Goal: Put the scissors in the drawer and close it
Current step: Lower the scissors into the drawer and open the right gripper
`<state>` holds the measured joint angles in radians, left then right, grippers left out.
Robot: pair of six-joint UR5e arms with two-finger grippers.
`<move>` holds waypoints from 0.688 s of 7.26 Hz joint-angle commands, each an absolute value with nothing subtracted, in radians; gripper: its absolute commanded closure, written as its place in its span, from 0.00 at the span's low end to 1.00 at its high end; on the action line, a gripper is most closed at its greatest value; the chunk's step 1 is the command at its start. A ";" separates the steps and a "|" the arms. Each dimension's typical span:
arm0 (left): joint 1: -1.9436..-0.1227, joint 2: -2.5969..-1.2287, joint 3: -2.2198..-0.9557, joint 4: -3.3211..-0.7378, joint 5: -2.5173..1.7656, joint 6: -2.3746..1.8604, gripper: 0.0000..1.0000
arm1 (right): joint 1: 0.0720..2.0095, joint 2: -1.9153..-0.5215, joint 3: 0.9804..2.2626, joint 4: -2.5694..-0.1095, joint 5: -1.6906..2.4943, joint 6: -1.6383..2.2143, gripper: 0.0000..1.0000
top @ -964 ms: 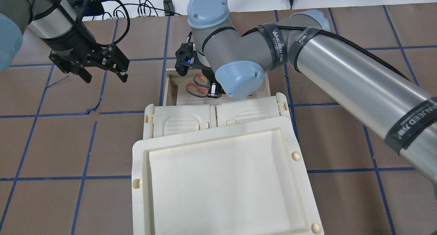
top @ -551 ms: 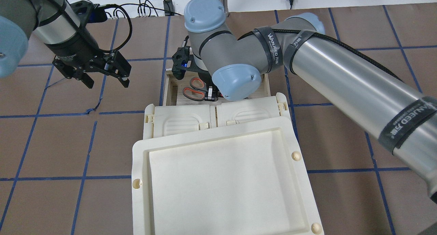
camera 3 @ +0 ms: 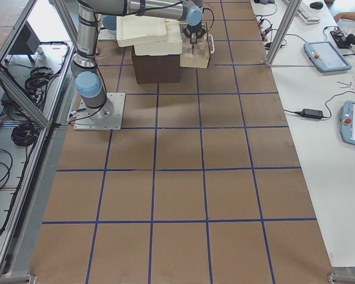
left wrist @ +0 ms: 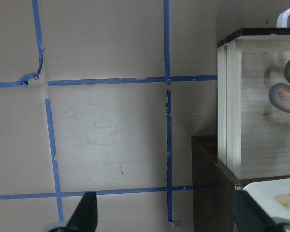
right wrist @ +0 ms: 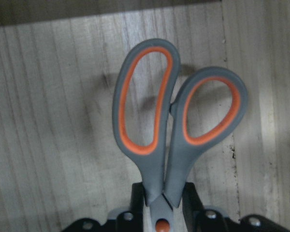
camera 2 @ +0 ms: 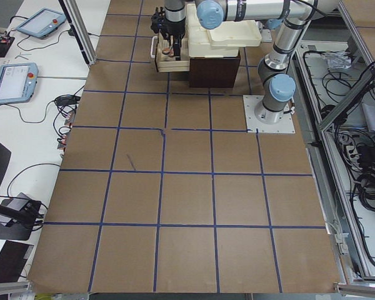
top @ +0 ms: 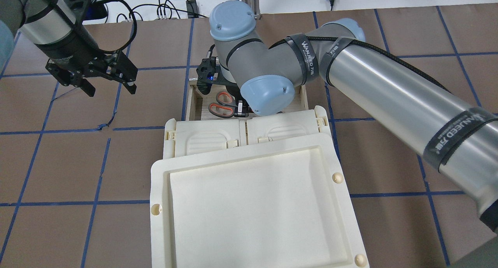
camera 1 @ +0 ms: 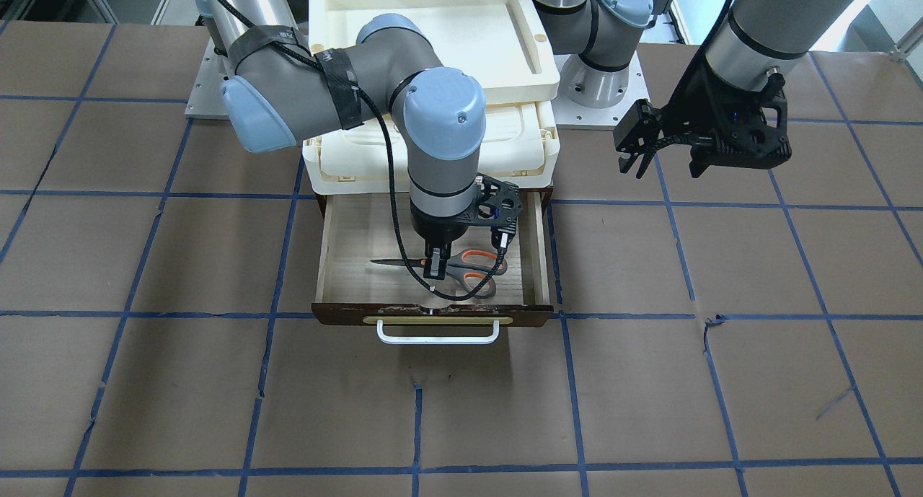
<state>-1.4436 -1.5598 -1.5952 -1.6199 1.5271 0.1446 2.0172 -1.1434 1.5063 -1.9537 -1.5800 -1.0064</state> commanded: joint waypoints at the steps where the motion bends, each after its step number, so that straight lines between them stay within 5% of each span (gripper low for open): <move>1: -1.440 -1.559 -1.608 -1.621 1.526 0.173 0.00 | 2.017 -1.135 1.508 -1.960 -1.580 -1.017 0.80; 2: -1.439 -1.557 -1.603 -1.623 1.534 0.173 0.00 | 2.017 -1.134 1.511 -1.985 -1.571 -1.009 0.17; 5: -1.418 -1.560 -1.595 -1.609 1.537 0.213 0.00 | 2.004 -1.143 1.496 -1.993 -1.554 -1.002 0.00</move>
<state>-1.4322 -1.5578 -1.6036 -1.6145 1.5354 0.1946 2.0131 -1.1365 1.5144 -1.9904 -1.5474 -1.0042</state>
